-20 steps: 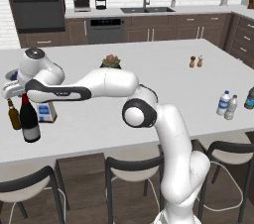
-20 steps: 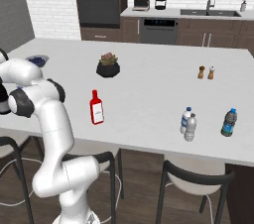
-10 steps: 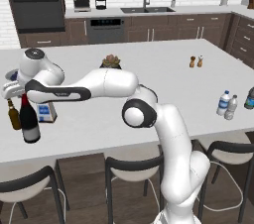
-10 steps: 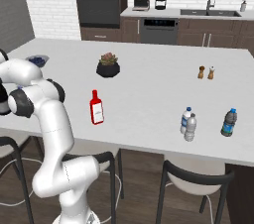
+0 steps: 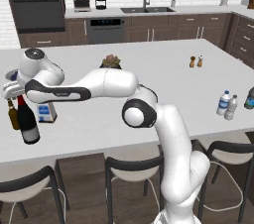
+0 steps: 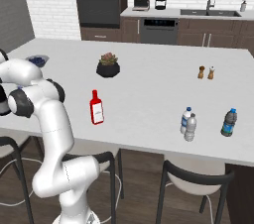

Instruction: Move the plastic bottles in the middle to the plastics group, and the glass bottles in the middle to the glass group.

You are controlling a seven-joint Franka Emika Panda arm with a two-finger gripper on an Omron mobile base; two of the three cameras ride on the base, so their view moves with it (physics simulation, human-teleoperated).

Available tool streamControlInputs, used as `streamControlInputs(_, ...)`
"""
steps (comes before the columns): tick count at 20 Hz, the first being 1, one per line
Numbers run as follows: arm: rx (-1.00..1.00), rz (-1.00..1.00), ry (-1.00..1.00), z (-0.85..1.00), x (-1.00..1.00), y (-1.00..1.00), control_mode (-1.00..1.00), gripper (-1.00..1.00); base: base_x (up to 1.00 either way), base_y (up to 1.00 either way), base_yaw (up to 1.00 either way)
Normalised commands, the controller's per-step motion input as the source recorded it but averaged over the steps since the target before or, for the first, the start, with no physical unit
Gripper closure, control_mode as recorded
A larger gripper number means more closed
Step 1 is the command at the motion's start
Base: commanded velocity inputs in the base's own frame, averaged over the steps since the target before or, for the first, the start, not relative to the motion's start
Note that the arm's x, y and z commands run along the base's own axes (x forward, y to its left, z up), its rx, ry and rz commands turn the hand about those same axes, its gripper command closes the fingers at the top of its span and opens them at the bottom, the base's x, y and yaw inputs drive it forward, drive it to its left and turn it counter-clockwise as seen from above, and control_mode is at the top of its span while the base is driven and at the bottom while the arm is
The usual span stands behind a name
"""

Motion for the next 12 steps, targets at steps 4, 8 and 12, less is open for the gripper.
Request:
streamControlInputs(4,0.00,0.00,0.00,0.00,0.00,0.00,-1.00,-1.00,0.00,0.00,0.00)
streamControlInputs(8,0.00,0.00,-0.08,0.06,-0.44,-0.13,-1.00,-1.00,0.00,0.00,0.00)
streamControlInputs(12,0.00,0.00,-0.09,0.30,-0.60,-0.53,-1.00,-1.00,0.00,0.00,0.00)
